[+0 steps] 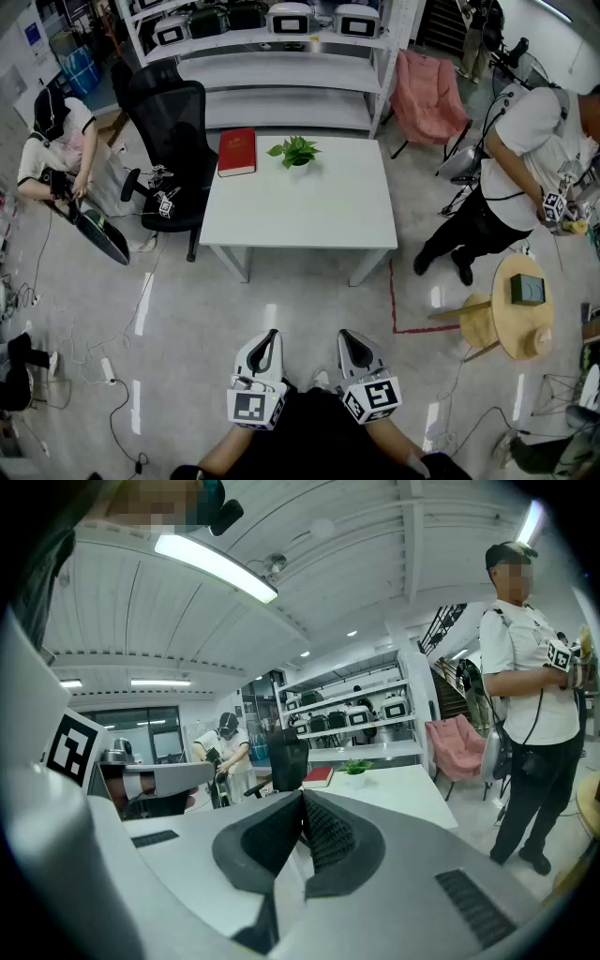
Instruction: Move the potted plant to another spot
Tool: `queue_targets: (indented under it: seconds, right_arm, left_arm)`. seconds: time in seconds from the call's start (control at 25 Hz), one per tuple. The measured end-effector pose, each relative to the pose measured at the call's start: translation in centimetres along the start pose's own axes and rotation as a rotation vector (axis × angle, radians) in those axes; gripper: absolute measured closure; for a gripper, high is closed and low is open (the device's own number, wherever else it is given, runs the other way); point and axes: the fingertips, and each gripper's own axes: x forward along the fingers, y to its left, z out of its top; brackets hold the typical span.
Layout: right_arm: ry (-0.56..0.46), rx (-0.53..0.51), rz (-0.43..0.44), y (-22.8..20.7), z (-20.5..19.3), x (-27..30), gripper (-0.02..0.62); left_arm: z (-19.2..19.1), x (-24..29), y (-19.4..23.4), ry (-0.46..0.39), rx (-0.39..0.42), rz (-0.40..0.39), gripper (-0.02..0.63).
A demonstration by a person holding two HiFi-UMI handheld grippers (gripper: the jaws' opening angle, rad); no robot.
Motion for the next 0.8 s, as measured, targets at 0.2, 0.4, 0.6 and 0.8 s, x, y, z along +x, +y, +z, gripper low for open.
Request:
queue_targets:
  seconds: [0.2, 0.4, 0.6, 0.8]
  right_arm:
    - [-0.001, 0.002, 0.005, -0.3, -0.2, -0.4, 0.584]
    - [0.000, 0.002, 0.020, -0.6, -0.3, -1.2, 0.584]
    - [-0.027, 0.027, 0.043, -1.2, 0.0, -2.4, 0.584]
    - [-0.026, 0.014, 0.074, -1.9, -0.2, -4.0, 0.584]
  left_arm:
    - [-1.3, -0.3, -0.8, 0.035, 0.001, -0.004, 0.589]
    - [-0.7, -0.4, -1.9, 0.003, 0.003, 0.006, 0.589]
    - [-1.2, -0.8, -3.3, 0.018, 0.001, 0.019, 0.589]
    - [-1.2, -1.2, -5.1, 0.003, 0.003, 0.047, 0.589]
